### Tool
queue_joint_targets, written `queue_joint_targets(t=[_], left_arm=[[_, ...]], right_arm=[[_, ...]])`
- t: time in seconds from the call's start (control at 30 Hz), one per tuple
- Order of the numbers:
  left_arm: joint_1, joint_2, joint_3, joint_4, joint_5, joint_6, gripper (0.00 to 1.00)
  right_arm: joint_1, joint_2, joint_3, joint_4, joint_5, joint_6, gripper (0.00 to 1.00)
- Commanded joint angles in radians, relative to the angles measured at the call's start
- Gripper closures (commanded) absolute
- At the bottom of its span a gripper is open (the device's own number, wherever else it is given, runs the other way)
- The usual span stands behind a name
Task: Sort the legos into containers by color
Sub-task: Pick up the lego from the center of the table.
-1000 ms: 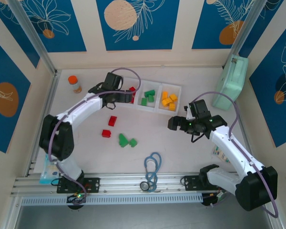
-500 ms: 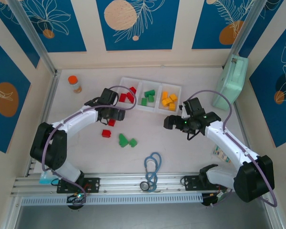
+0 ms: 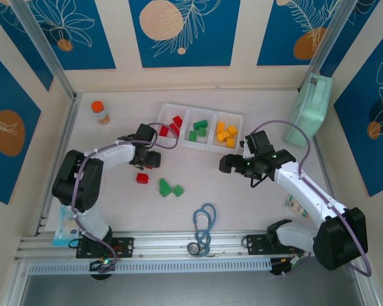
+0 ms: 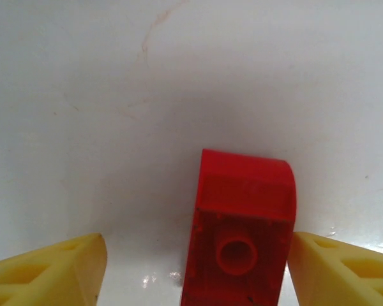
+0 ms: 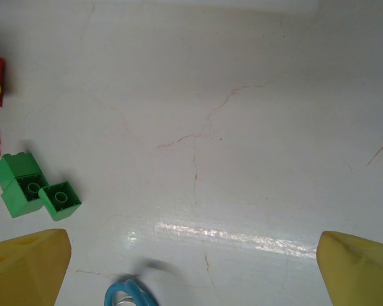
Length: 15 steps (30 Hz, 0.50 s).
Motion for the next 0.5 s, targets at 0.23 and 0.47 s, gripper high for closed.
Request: queue_joint_targets(t=[0.23, 0.47], left_arm=[[0.01, 0.046, -0.013, 0.015, 0.023, -0.084, 0.51], [0.008, 0.018, -0.039, 0.052, 0.04, -0.102, 0.63]], right_arm=[[0.005, -0.013, 0.023, -0.023, 0.015, 0.02, 0.01], [0.005, -0.021, 0.021, -0.032, 0.024, 0.021, 0.01]])
